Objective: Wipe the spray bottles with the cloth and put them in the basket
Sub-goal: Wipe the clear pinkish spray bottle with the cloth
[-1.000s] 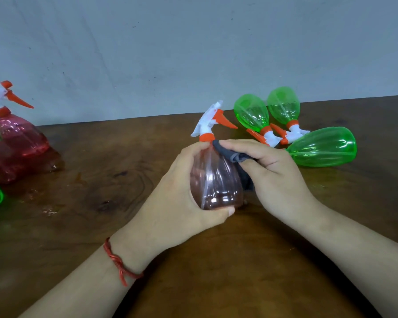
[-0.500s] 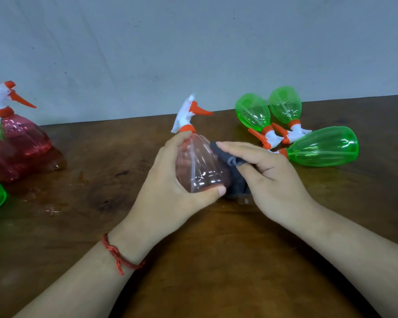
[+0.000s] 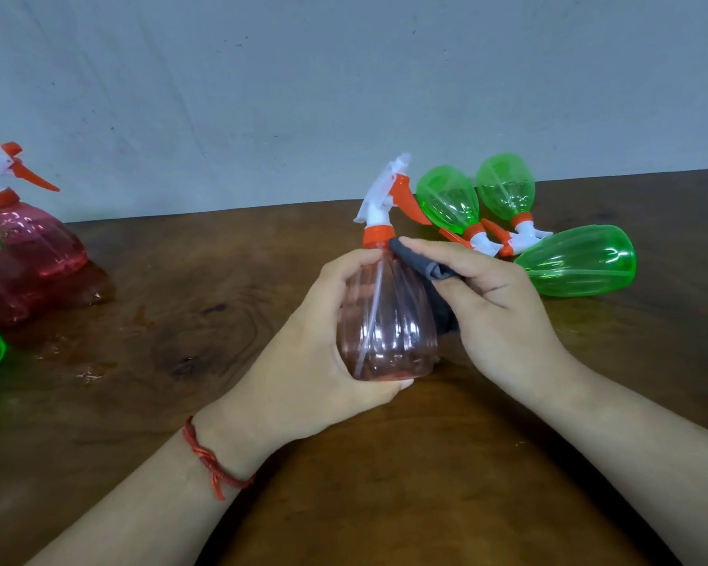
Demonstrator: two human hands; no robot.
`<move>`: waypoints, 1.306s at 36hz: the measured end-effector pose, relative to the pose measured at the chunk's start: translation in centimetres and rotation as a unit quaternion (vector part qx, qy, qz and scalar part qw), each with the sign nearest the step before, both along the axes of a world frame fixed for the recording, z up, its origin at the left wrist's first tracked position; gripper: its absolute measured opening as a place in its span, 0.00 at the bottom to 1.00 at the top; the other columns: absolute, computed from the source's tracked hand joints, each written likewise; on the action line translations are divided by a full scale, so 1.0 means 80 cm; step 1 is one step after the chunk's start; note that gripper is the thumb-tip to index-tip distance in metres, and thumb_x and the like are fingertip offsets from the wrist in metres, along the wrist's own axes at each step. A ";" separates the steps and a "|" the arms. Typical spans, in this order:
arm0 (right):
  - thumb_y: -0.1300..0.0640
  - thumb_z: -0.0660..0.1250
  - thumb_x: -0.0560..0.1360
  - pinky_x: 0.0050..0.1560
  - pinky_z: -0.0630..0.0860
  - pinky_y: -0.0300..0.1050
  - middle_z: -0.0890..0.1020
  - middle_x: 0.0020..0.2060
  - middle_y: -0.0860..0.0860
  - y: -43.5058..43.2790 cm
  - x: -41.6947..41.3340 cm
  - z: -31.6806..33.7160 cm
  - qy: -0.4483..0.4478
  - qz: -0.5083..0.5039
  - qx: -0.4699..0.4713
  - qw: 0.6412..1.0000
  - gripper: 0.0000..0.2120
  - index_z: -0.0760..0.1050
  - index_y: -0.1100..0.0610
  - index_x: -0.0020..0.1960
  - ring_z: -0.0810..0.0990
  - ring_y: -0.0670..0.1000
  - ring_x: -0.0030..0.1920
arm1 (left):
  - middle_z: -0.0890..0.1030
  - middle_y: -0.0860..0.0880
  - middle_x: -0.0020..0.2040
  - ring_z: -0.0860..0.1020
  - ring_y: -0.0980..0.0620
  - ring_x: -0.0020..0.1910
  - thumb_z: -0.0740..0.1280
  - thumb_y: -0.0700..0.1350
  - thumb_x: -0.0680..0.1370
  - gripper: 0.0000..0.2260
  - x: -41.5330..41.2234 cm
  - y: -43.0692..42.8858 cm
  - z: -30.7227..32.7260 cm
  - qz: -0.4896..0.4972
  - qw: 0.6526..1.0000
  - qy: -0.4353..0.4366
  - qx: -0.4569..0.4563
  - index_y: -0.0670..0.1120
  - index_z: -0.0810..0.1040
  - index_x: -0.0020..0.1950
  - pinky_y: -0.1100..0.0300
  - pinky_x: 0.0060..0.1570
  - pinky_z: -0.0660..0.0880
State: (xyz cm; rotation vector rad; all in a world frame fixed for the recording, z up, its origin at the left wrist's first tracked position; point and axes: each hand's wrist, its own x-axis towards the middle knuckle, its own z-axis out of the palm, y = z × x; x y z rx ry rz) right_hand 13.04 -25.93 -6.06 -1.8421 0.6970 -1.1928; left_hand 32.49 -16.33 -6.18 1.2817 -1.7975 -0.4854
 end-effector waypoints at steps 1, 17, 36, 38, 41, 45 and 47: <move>0.73 0.60 0.83 0.70 0.76 0.40 0.84 0.63 0.39 0.001 0.000 -0.001 0.003 -0.002 -0.009 1.000 0.26 0.82 0.47 0.66 0.79 0.41 0.68 | 0.70 0.57 0.77 0.73 0.51 0.77 0.86 0.45 0.69 0.49 0.001 0.000 0.001 -0.003 1.000 0.001 -0.003 0.52 0.62 0.82 0.58 0.72 0.75; 0.77 0.60 0.78 0.72 0.73 0.39 0.79 0.71 0.46 0.012 0.002 -0.007 0.111 -0.001 -0.198 0.974 0.29 0.82 0.54 0.69 0.76 0.42 0.72 | 0.71 0.58 0.75 0.72 0.56 0.75 0.86 0.52 0.68 0.48 0.011 -0.007 -0.006 0.137 0.990 -0.014 -0.040 0.55 0.64 0.82 0.59 0.72 0.76; 0.75 0.59 0.80 0.74 0.67 0.34 0.77 0.71 0.40 0.008 0.001 -0.005 0.114 -0.029 -0.165 0.979 0.29 0.77 0.52 0.74 0.72 0.36 0.74 | 0.68 0.55 0.76 0.70 0.54 0.75 0.84 0.56 0.69 0.49 0.002 -0.003 -0.003 0.117 0.985 -0.115 -0.053 0.50 0.63 0.84 0.68 0.73 0.69; 0.75 0.59 0.81 0.74 0.67 0.33 0.78 0.70 0.39 0.007 0.002 -0.004 0.101 -0.033 -0.154 0.982 0.28 0.78 0.53 0.74 0.72 0.36 0.73 | 0.67 0.57 0.76 0.70 0.52 0.76 0.84 0.58 0.69 0.50 -0.002 -0.002 -0.003 0.107 0.987 -0.109 -0.057 0.50 0.62 0.84 0.60 0.75 0.71; 0.75 0.59 0.81 0.73 0.68 0.33 0.78 0.70 0.40 0.007 0.002 -0.003 0.095 -0.035 -0.143 0.985 0.27 0.78 0.53 0.73 0.73 0.37 0.73 | 0.66 0.57 0.77 0.70 0.53 0.76 0.84 0.58 0.69 0.50 -0.003 -0.003 -0.003 0.100 0.987 -0.113 -0.047 0.52 0.61 0.84 0.56 0.76 0.72; 0.76 0.59 0.80 0.73 0.67 0.33 0.79 0.70 0.40 0.006 0.002 -0.001 0.089 -0.037 -0.152 0.984 0.28 0.78 0.53 0.73 0.73 0.37 0.73 | 0.66 0.54 0.78 0.69 0.54 0.78 0.85 0.53 0.69 0.49 -0.005 -0.002 -0.003 0.073 0.991 -0.103 -0.047 0.50 0.62 0.84 0.67 0.75 0.68; 0.76 0.59 0.80 0.74 0.68 0.34 0.79 0.70 0.42 0.005 0.002 0.001 0.086 -0.036 -0.155 0.983 0.29 0.79 0.53 0.72 0.73 0.38 0.73 | 0.67 0.52 0.78 0.69 0.53 0.78 0.85 0.51 0.69 0.49 -0.007 -0.002 -0.003 0.066 0.992 -0.094 -0.051 0.48 0.63 0.84 0.66 0.75 0.69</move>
